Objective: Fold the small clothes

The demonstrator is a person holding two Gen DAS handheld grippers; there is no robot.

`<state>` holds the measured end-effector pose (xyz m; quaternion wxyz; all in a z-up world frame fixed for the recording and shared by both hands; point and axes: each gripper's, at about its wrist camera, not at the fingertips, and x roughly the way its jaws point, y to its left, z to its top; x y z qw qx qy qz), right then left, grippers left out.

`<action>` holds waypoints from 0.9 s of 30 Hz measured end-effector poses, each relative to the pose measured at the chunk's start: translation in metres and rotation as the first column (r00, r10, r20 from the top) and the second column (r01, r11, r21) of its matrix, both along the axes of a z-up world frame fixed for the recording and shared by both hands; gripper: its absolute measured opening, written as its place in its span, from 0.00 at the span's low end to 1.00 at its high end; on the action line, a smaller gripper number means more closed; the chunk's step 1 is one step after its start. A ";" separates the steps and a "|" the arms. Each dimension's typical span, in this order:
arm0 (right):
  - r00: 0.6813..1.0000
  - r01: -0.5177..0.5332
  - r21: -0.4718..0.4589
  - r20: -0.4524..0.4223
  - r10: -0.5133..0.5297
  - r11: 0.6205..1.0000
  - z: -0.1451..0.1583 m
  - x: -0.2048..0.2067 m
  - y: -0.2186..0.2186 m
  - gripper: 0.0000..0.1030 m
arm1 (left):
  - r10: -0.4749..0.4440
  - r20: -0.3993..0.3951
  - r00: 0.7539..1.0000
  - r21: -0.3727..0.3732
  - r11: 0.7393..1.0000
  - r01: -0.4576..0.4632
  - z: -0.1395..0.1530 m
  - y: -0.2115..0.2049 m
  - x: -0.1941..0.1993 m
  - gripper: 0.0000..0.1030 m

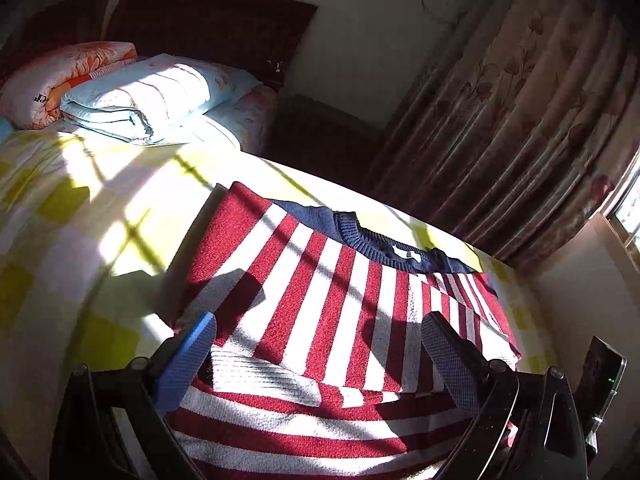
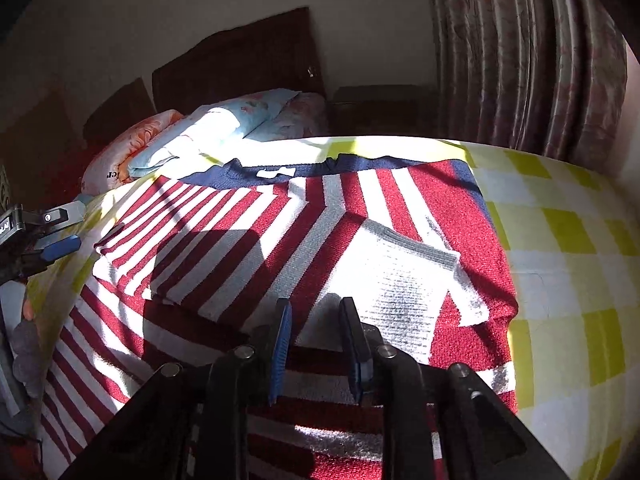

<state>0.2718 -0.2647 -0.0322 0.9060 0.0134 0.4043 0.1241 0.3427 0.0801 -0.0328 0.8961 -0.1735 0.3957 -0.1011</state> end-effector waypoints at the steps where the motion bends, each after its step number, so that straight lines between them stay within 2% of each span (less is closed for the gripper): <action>1: 1.000 0.000 0.006 -0.001 0.000 1.000 0.000 0.001 -0.001 0.25 | 0.007 -0.037 0.999 0.009 1.000 -0.007 -0.009 -0.003 0.009 1.00; 2: 1.000 0.000 0.017 -0.003 0.000 1.000 0.000 0.001 -0.002 0.25 | 0.037 -0.073 0.997 0.008 0.999 -0.036 -0.020 0.000 0.016 1.00; 3: 1.000 -0.001 0.028 -0.004 0.001 1.000 0.000 0.001 -0.004 0.25 | 0.053 -0.065 0.996 -0.011 0.998 -0.054 -0.026 0.004 0.017 1.00; 4: 1.000 -0.001 0.043 -0.006 0.001 0.999 0.000 0.002 -0.005 0.25 | 0.061 -0.008 0.998 -0.004 0.998 -0.061 -0.025 0.006 0.011 1.00; 6: 1.000 -0.002 0.062 -0.009 0.003 0.998 -0.001 0.003 -0.008 0.25 | 0.049 -0.034 0.998 0.012 0.999 -0.049 -0.023 0.005 0.013 1.00; 9: 1.000 -0.002 0.070 -0.011 0.003 0.998 -0.001 0.004 -0.008 0.25 | 0.058 0.005 0.998 -0.089 0.994 -0.058 -0.002 0.015 0.014 1.00; 12: 1.000 -0.002 0.080 -0.012 0.003 0.997 -0.001 0.004 -0.009 0.25 | 0.077 0.064 0.995 -0.043 0.996 -0.074 0.026 0.012 0.039 1.00; 14: 1.000 -0.002 0.084 -0.013 0.003 0.997 -0.001 0.004 -0.010 0.25 | 0.038 0.032 0.999 -0.042 0.998 -0.037 0.029 0.006 0.070 1.00; 17: 1.000 -0.002 0.087 -0.014 0.003 0.996 -0.001 0.004 -0.010 0.25 | 0.043 -0.057 0.997 -0.033 0.998 -0.045 0.009 0.005 0.115 1.00; 19: 1.000 -0.002 0.098 -0.015 0.003 0.995 -0.001 0.004 -0.012 0.25 | 0.046 -0.116 0.992 -0.005 0.999 -0.047 -0.015 0.007 0.133 1.00; 20: 1.000 -0.001 0.105 -0.015 0.003 0.995 -0.001 0.004 -0.013 0.25 | 0.060 -0.128 0.990 0.012 0.998 -0.059 -0.025 0.008 0.137 1.00; 21: 1.000 -0.002 0.112 -0.016 0.004 0.994 -0.001 0.004 -0.014 0.25 | 0.054 -0.063 0.997 0.037 0.998 -0.052 -0.024 0.006 0.132 1.00; 22: 1.000 -0.002 0.121 -0.019 0.004 0.993 -0.002 0.005 -0.015 0.25 | 0.049 -0.072 0.996 0.052 0.998 -0.045 -0.026 0.004 0.131 1.00; 24: 1.000 -0.001 0.131 -0.019 0.003 0.991 -0.002 0.005 -0.016 0.25 | 0.069 -0.065 0.996 0.086 0.994 -0.063 -0.023 0.001 0.127 1.00; 26: 1.000 0.000 0.145 -0.021 0.003 0.989 -0.002 0.005 -0.017 0.25 | 0.137 -0.065 0.988 0.133 0.983 -0.127 -0.015 -0.004 0.114 1.00; 27: 1.000 0.000 0.151 -0.022 0.003 0.989 -0.002 0.005 -0.018 0.25 | 0.138 -0.035 0.990 0.132 0.982 -0.132 -0.006 -0.011 0.103 1.00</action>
